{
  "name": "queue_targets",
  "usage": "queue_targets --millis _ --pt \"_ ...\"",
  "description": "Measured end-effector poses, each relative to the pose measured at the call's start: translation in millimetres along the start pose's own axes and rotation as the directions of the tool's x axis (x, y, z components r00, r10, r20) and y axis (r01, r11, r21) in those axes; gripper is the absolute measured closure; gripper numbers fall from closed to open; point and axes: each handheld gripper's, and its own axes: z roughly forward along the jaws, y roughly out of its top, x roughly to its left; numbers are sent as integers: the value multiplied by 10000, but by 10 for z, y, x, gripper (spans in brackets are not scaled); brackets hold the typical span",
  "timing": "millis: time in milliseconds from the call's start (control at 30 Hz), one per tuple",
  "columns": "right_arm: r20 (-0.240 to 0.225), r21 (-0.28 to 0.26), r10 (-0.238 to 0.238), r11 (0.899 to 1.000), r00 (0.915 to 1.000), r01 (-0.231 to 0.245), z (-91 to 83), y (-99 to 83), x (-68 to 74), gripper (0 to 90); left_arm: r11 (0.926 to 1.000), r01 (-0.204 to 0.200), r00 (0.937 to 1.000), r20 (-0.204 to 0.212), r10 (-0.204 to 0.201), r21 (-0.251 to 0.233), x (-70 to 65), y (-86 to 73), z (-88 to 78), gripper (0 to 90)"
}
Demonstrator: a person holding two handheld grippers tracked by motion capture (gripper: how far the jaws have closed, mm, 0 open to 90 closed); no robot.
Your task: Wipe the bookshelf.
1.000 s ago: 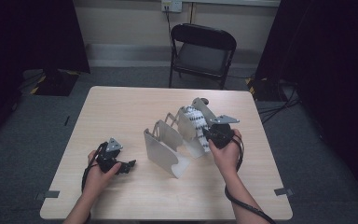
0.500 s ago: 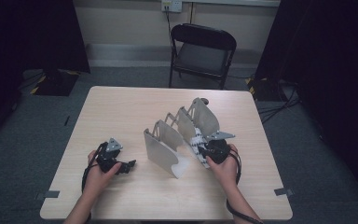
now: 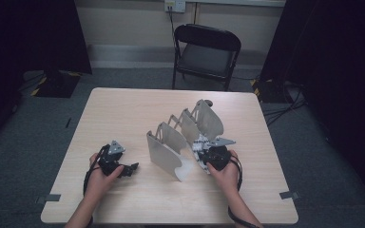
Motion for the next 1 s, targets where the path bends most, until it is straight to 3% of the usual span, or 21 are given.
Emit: queue_targets --millis 100,233,400,500,667,1000 --pt "-122 -71 47 10000 9999 -48 -20 11 -17 676 10000 -1 10000 -6 1 4 0 0 0 109" --pt "191 -426 293 9987 9994 -285 -114 98 -93 604 10000 4 10000 -3 -4 1 0 0 0 109" --pt "92 213 278 9994 9996 -279 -4 40 -109 556 10000 4 10000 -3 -4 3 0 0 0 109" --pt "348 56 208 9998 9992 -210 37 -16 -78 600 10000 4 10000 -4 -4 1 0 0 0 109" --pt "502 221 242 9994 9984 -254 11 5 -98 778 10000 2 10000 -3 -2 2 0 0 0 109" --pt "704 136 169 9997 9974 -179 -173 134 -108 806 10000 2 10000 0 -2 -3 0 0 0 109"
